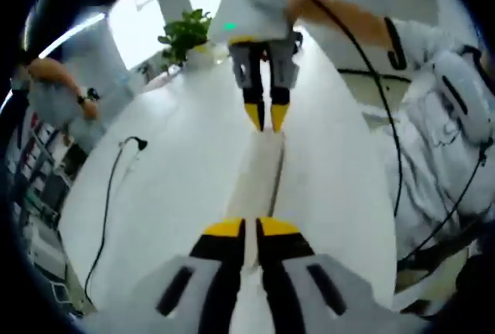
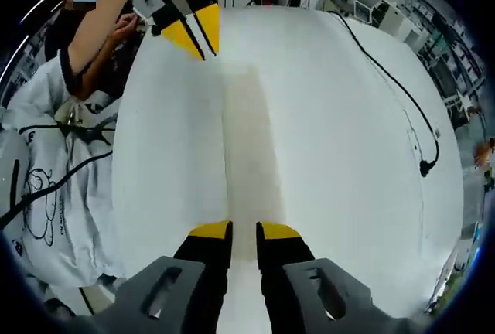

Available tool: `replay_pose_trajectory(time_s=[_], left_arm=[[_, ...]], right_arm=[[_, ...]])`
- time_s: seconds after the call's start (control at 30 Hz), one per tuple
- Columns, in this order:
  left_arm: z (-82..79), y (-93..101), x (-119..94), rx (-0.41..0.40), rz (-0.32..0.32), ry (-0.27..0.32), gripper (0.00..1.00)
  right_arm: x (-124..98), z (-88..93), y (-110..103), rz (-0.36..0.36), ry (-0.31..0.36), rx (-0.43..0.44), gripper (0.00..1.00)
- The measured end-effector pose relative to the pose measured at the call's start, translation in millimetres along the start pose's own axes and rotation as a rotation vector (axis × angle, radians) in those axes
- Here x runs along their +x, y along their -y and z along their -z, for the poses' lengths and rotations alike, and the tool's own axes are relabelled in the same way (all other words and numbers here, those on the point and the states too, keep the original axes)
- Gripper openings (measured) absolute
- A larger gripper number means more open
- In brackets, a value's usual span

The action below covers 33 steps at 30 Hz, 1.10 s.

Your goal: Arrange the utensils inside the cutlery case until each visible utensil rests in its matching compartment.

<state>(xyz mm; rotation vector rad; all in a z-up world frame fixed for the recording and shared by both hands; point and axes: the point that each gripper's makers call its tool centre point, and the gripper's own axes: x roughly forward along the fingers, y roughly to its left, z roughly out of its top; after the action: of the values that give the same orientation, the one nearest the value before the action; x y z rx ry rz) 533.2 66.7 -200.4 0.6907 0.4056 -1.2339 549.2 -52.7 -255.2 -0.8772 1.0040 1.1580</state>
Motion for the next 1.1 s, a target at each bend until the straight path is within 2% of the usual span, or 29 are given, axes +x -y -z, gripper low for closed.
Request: replay_pose_trajectory(time_s=[0.03,0.07,0.1,0.13,0.23,0.27,0.33,0.4,0.43,0.47,0.53,0.67,0.73,0.8,0.87,1.0,1.1], left_arm=[[-6.9,-1.5,-6,-0.008,-0.043,0.044,0.05],[-14.2,2.9,-13,-0.097,-0.061,0.098,0.04],[-19.4,1.9,-17,-0.144,-0.085,0.135,0.03],[-27.8,-3.0,-25,-0.199,-0.144,0.205,0.03],[-42.3,6.8,-47,-0.242,-0.156,0.368,0.03],[-42.9,8.7,-54,-0.274,-0.164,0.403,0.03],[-44.0,18.6,-65,-0.268,-0.176,0.462,0.03],[-40.7,27.3,-74,-0.261,-0.212,0.487,0.03],[-41.2,30.6,-79,-0.257,-0.237,0.514,0.03],[-41.5,38.8,-84,-0.266,-0.244,0.545,0.03],[-42.9,48.0,-93,-0.273,-0.260,0.593,0.03],[-46.2,68.3,-115,-0.278,-0.303,0.694,0.05],[-45.5,77.7,-123,-0.271,-0.318,0.707,0.05],[-45.0,79.0,-132,-0.206,-0.396,0.697,0.05],[-44.8,75.4,-146,-0.184,-0.468,0.711,0.05],[-53.4,81.1,-168,-0.180,-0.486,0.802,0.06],[-53.2,83.6,-172,-0.188,-0.481,0.824,0.06]], right_arm=[[2,-7.8,3,0.017,0.016,-0.031,0.20],[5,-15.3,8,0.038,0.032,-0.047,0.23],[8,-17.9,5,0.036,0.032,-0.048,0.24],[11,-19.9,3,0.035,0.035,-0.052,0.24],[24,-28.7,0,0.039,0.050,-0.094,0.28],[28,-30.0,-2,0.048,0.051,-0.105,0.28],[34,-32.1,-6,0.049,0.049,-0.126,0.33],[39,-34.4,-8,0.052,0.049,-0.123,0.39],[41,-34.9,-9,0.050,0.046,-0.123,0.42],[45,-38.2,-3,0.059,0.038,-0.126,0.44],[50,-36.1,-5,0.057,0.016,-0.132,0.47],[58,-38.6,0,0.055,0.000,-0.134,0.48],[62,-37.6,0,0.059,-0.012,-0.129,0.49],[65,-35.8,-1,0.068,-0.019,-0.115,0.50],[67,-37.3,0,0.061,-0.024,-0.111,0.51],[75,-30.1,-5,0.050,-0.041,-0.106,0.50],[78,-25.8,-6,0.041,-0.055,-0.107,0.49]])
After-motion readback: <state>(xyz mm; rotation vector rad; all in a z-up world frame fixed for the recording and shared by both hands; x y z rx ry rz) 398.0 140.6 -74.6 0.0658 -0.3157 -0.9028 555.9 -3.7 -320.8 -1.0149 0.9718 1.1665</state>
